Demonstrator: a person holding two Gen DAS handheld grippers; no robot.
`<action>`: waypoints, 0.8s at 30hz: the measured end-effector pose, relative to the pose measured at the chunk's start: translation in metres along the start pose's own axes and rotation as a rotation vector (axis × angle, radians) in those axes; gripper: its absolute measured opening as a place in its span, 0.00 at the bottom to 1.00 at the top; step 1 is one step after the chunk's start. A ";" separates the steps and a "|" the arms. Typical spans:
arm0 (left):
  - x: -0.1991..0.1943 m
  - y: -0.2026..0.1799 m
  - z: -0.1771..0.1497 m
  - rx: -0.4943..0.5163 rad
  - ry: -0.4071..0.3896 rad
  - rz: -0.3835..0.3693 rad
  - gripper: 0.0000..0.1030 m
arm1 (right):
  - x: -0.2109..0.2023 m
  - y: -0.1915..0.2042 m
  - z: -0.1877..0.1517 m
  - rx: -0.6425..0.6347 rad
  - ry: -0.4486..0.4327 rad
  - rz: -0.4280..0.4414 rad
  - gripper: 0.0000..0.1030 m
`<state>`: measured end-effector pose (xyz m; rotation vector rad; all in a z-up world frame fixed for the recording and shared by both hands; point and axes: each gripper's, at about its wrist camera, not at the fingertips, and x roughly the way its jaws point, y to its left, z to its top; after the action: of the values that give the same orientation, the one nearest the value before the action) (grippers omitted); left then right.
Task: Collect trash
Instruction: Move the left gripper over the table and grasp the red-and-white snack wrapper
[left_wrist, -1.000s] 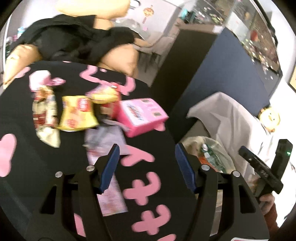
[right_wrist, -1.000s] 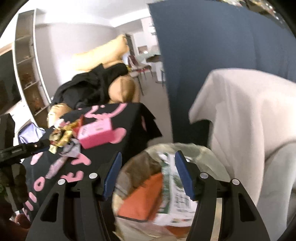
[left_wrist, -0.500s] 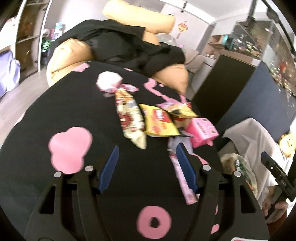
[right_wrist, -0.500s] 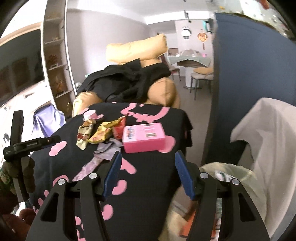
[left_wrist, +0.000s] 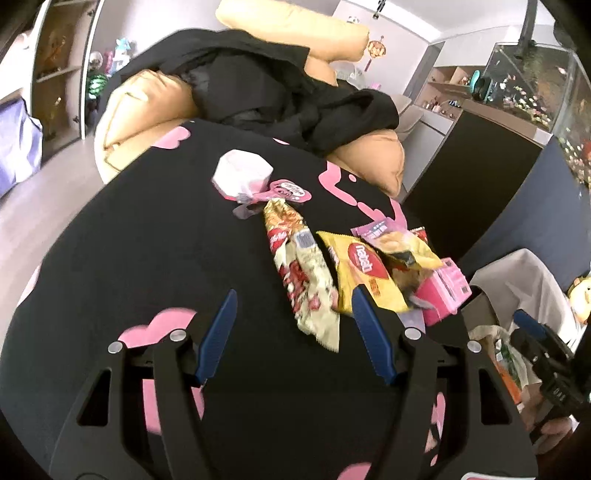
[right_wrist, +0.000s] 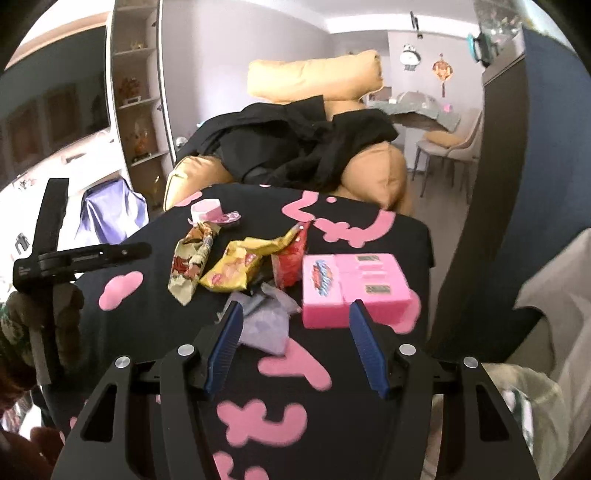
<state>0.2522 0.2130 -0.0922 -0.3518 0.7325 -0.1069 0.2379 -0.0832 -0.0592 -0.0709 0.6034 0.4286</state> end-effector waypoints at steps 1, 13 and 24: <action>0.007 -0.002 0.006 0.013 0.009 0.001 0.59 | 0.005 0.000 0.003 -0.001 0.001 0.001 0.55; 0.062 -0.009 0.070 0.203 -0.030 -0.005 0.59 | 0.055 -0.011 0.036 0.014 0.019 0.007 0.55; 0.108 0.028 0.074 0.122 0.123 0.091 0.59 | 0.074 -0.038 0.026 0.084 0.060 0.032 0.55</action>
<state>0.3809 0.2361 -0.1198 -0.1959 0.8583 -0.0871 0.3223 -0.0852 -0.0815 0.0066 0.6814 0.4332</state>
